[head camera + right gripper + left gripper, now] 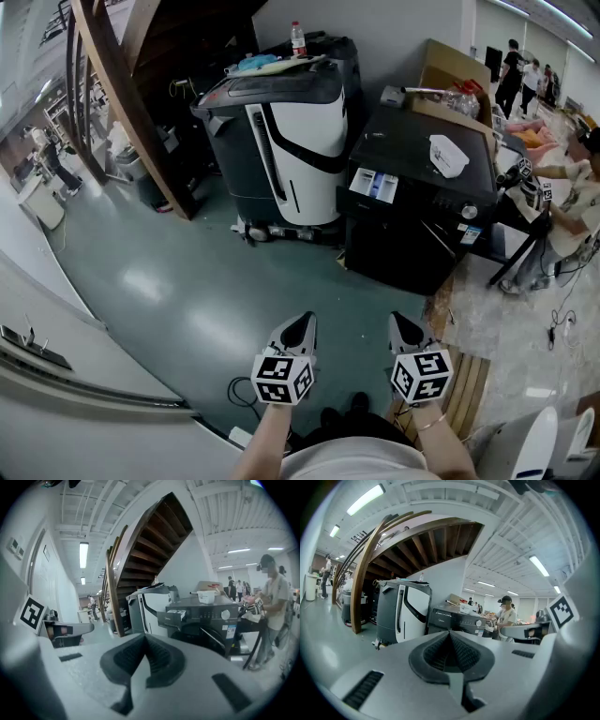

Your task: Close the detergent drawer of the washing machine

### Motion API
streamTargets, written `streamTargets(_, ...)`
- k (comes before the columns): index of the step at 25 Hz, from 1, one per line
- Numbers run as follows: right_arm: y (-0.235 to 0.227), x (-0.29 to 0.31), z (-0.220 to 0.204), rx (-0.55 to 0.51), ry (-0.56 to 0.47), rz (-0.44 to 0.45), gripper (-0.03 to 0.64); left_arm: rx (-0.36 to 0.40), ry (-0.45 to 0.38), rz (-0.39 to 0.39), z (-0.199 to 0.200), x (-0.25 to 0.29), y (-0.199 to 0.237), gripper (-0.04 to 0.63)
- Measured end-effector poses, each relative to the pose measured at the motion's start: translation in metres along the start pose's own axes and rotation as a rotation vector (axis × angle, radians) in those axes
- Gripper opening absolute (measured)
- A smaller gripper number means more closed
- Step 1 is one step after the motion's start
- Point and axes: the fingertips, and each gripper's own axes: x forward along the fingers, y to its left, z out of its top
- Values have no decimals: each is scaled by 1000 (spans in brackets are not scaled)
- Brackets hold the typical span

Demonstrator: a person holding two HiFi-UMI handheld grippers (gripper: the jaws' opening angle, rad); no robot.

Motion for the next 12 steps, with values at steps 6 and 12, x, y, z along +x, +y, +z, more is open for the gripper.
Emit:
streamTargets(6, -8, 3, 2, 5, 1, 14, 2, -12, 4, 12, -1, 7, -5, -5)
streamTargets(12, -17, 7, 8, -4, -18, 11, 2, -3, 2, 30, 2, 15, -7, -5)
